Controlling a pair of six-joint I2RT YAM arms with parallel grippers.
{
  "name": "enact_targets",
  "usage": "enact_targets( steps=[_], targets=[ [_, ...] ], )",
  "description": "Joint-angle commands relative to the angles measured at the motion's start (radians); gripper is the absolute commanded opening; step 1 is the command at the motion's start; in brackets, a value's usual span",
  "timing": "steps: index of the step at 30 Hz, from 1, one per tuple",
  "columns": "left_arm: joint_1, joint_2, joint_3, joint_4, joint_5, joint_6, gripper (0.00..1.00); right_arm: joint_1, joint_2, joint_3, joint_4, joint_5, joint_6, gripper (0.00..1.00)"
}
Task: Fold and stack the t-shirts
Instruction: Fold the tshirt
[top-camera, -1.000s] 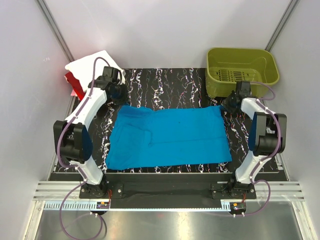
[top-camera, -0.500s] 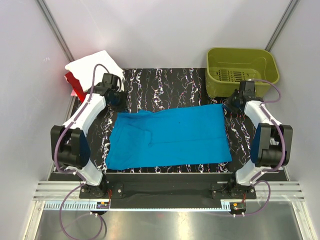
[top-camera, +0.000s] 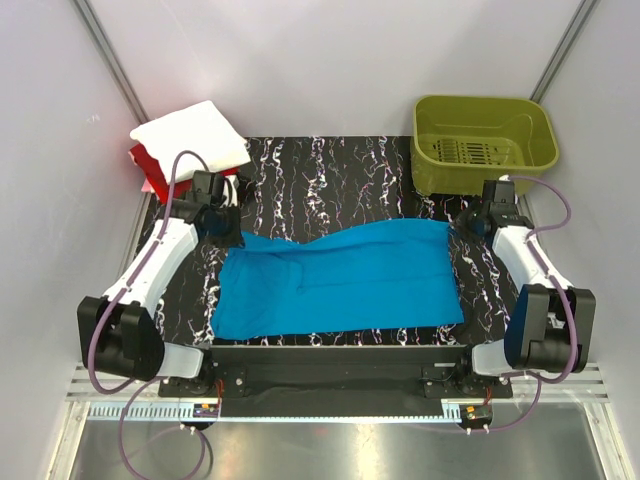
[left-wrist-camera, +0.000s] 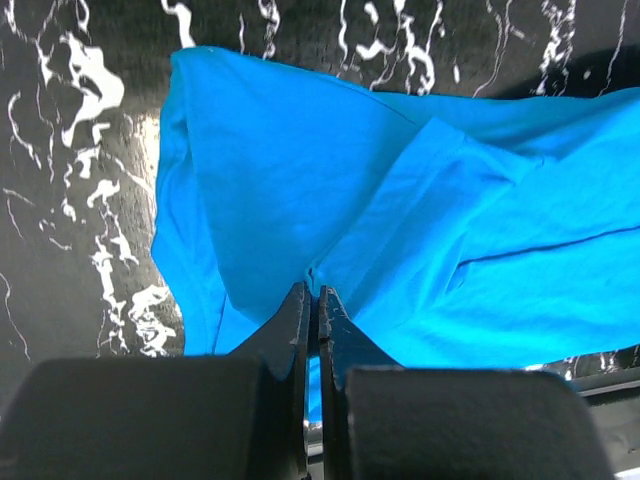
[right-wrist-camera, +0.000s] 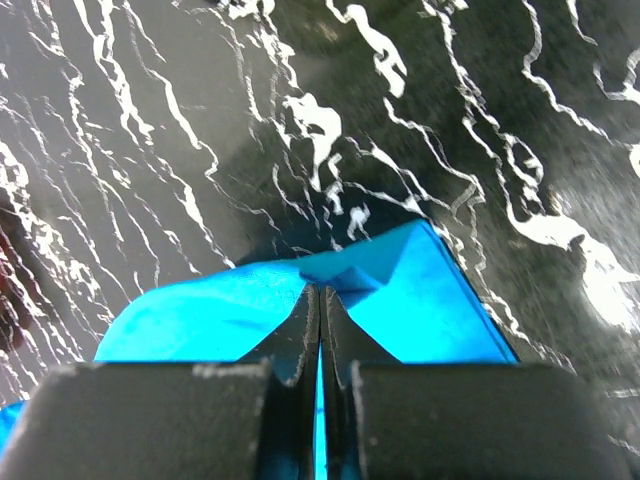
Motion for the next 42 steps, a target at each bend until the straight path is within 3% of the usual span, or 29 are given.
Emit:
enact_targets(
  steps=[1,12,22,23,24,27,29,30,33,36,42],
  targets=[
    [-0.003,-0.072,-0.039,0.004,-0.023,-0.003,0.0,0.005,-0.065,-0.024,-0.038,0.066,0.004,0.0],
    [-0.003,-0.198,-0.205,0.0,-0.003,-0.055,0.01,0.005,-0.183,-0.133,-0.124,0.186,0.047,0.0],
    [-0.012,-0.217,-0.208,-0.059,-0.008,-0.104,0.06,0.005,-0.191,-0.196,-0.118,0.183,0.075,0.0],
    [-0.012,-0.218,-0.21,-0.068,-0.005,-0.107,0.09,0.005,-0.191,-0.196,-0.116,0.178,0.075,0.0],
    [-0.014,-0.217,-0.214,-0.093,-0.009,-0.12,0.26,0.005,-0.189,-0.195,-0.112,0.166,0.072,0.0],
    [-0.014,-0.232,-0.214,-0.156,-0.017,-0.132,0.48,0.005,-0.18,-0.179,-0.092,0.116,0.049,0.01],
    [-0.014,-0.256,-0.214,-0.167,-0.013,-0.137,0.54,0.005,-0.172,-0.158,-0.099,0.106,0.031,0.12],
    [-0.014,-0.287,-0.216,-0.164,-0.008,-0.143,0.57,0.005,-0.171,-0.152,-0.099,0.103,0.023,0.25],
    [-0.014,-0.318,-0.23,-0.106,0.003,-0.144,0.6,0.005,-0.16,-0.127,-0.096,0.093,-0.005,0.36],
    [-0.014,-0.296,-0.253,-0.038,0.015,-0.161,0.59,0.005,-0.116,-0.104,-0.087,0.024,-0.037,0.41],
    [-0.014,-0.198,-0.274,0.068,0.038,-0.173,0.57,0.005,0.053,-0.034,-0.092,-0.036,-0.077,0.41]
  ],
)
